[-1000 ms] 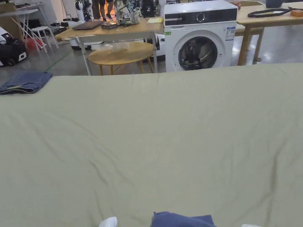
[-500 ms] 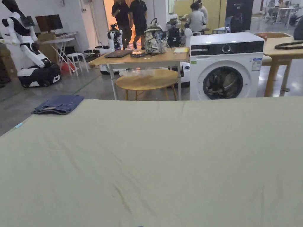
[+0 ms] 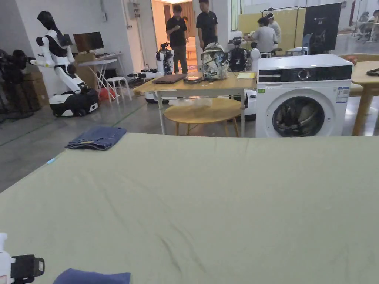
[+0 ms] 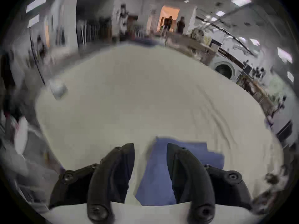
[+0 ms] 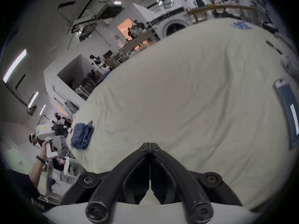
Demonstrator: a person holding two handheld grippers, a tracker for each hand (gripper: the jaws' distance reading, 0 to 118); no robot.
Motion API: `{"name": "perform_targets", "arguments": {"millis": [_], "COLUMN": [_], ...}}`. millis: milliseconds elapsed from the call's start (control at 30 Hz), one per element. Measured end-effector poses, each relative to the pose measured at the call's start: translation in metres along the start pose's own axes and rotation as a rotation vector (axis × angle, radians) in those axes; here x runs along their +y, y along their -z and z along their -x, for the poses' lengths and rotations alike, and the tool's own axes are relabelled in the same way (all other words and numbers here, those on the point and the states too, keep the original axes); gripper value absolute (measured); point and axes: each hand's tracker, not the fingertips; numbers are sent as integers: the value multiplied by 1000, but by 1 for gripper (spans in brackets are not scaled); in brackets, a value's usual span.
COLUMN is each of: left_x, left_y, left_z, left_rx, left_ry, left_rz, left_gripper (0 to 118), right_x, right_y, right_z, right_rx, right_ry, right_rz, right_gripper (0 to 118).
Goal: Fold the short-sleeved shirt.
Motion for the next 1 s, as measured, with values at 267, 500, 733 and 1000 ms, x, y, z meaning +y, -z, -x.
{"name": "perform_targets", "arguments": {"millis": [267,500,733,1000], "left_x": [-4,-20,-37,-29], "left_y": [-118,-112,-110,-111], "left_z": [-143,-260,-290,-273], "left_rx": [-155,-420,-455,-460], "left_ry": [334,310,314,272], "left_rz": [-582,-652,-619,-604], "left_gripper": [39,23,0,0], "right_x": [62,101,95,93], "right_y": [-66,-67,-64,-54], "right_z": [29,72,101,96], "right_rx": [-168,-202,-278,-284], "right_ry": [-251,-382,-487,-479], "right_rz": [-366,-535,-596,-585], "right_gripper": [0,0,0,0]}}
